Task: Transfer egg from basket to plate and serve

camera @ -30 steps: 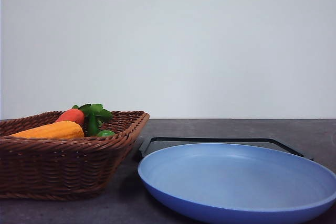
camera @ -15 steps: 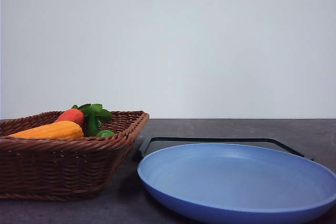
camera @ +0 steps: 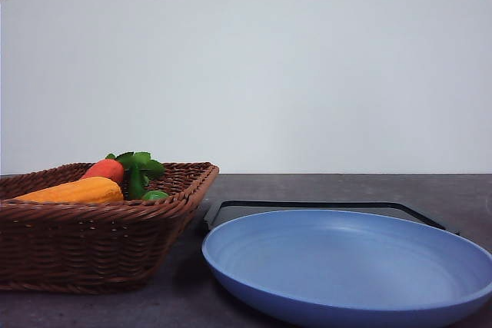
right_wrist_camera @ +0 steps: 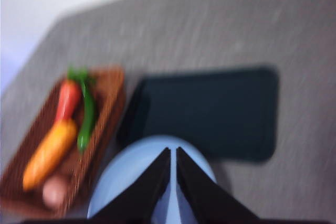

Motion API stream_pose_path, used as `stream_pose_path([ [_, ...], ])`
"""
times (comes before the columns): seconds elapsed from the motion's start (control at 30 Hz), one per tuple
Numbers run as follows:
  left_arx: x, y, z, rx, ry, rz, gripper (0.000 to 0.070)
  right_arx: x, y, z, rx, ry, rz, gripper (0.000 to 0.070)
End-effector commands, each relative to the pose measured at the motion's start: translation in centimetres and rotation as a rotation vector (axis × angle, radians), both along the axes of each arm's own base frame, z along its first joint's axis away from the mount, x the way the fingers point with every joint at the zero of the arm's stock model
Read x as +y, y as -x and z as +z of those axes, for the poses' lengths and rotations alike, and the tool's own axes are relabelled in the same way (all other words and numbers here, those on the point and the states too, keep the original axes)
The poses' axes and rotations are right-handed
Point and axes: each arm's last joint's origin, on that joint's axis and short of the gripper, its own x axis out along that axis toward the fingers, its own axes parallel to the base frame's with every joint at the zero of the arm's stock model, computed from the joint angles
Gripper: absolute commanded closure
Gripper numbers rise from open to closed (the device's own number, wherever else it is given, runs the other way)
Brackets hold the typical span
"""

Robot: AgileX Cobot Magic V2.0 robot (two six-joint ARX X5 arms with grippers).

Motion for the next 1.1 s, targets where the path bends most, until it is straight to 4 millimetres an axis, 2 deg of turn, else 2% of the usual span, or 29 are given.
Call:
stream_pose_path([
  [0.0,-0.3,-0.5,0.4,0.001,-0.034,-0.056,0.0700,0.2,-0.5,-0.4,0.039,0.052,0.071,0.0700],
  [0.2,-1.8,-1.6,-0.4,0.115,-0.076,-0.195,0.0683,0.5,-1.8,-3.2,0.278,0.124,0.145,0.0696],
  [0.33,-2.6,-2.0,-0.7,0.133,-0.078,-0.242,0.0535,0.9,-2.6,-5.4,0.377,0.127,0.163,0.0575],
  [0.43,-3.0,-2.0,-0.7,0.127,-0.075,-0.260,0.0460,1.4,-3.0,-7.5,0.449,0.122,0.171,0.0508],
  [0.63,-3.1,-2.0,-0.6,0.136,-0.065,-0.255,0.0346,2.4,-3.9,-10.6,0.514,0.107,0.179,0.0503],
  [1.07,-3.1,-2.0,-0.7,0.146,-0.063,-0.253,0.0338,3.9,-6.9,-13.7,0.558,0.088,0.173,0.0517],
])
